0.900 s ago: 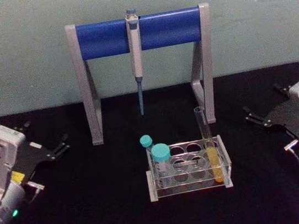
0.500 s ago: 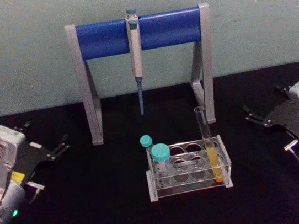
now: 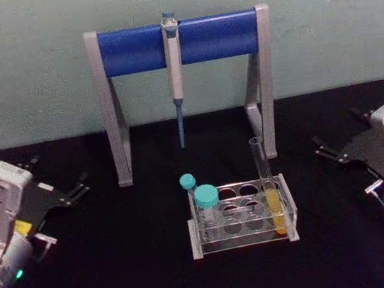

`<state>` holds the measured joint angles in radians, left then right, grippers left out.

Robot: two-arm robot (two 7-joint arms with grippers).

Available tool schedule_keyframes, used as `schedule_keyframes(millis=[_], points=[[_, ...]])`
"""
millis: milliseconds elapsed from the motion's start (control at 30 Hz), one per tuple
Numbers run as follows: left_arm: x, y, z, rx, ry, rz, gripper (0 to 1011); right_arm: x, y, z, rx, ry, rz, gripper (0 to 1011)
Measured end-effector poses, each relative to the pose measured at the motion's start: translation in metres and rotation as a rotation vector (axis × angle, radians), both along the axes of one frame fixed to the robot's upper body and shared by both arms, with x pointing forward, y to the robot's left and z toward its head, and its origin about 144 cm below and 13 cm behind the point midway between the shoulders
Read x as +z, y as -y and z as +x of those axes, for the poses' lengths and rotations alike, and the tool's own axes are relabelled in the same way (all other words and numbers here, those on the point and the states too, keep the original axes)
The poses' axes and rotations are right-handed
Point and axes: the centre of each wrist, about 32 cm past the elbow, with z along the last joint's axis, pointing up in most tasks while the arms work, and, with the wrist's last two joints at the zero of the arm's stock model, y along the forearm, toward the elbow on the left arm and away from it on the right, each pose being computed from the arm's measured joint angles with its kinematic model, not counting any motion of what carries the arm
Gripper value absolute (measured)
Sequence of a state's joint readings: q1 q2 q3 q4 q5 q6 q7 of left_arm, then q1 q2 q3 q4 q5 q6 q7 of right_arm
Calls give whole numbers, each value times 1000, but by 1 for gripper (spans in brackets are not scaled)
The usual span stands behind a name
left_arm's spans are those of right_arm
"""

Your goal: Pick up the test tube from the test tube rack, shake it, then place it back into the test tube rack.

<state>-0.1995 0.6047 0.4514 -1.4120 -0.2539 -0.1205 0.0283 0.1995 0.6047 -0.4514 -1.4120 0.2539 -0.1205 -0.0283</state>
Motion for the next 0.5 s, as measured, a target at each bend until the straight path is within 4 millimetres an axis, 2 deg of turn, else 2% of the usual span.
schedule_keyframes(millis=[300, 500], points=[[0, 0, 0, 0, 0, 0, 1001, 3, 4, -4, -20, 31, 20, 1000], [0, 0, 0, 0, 0, 0, 1001, 13, 8, -12, 4, 60, 64, 1000]])
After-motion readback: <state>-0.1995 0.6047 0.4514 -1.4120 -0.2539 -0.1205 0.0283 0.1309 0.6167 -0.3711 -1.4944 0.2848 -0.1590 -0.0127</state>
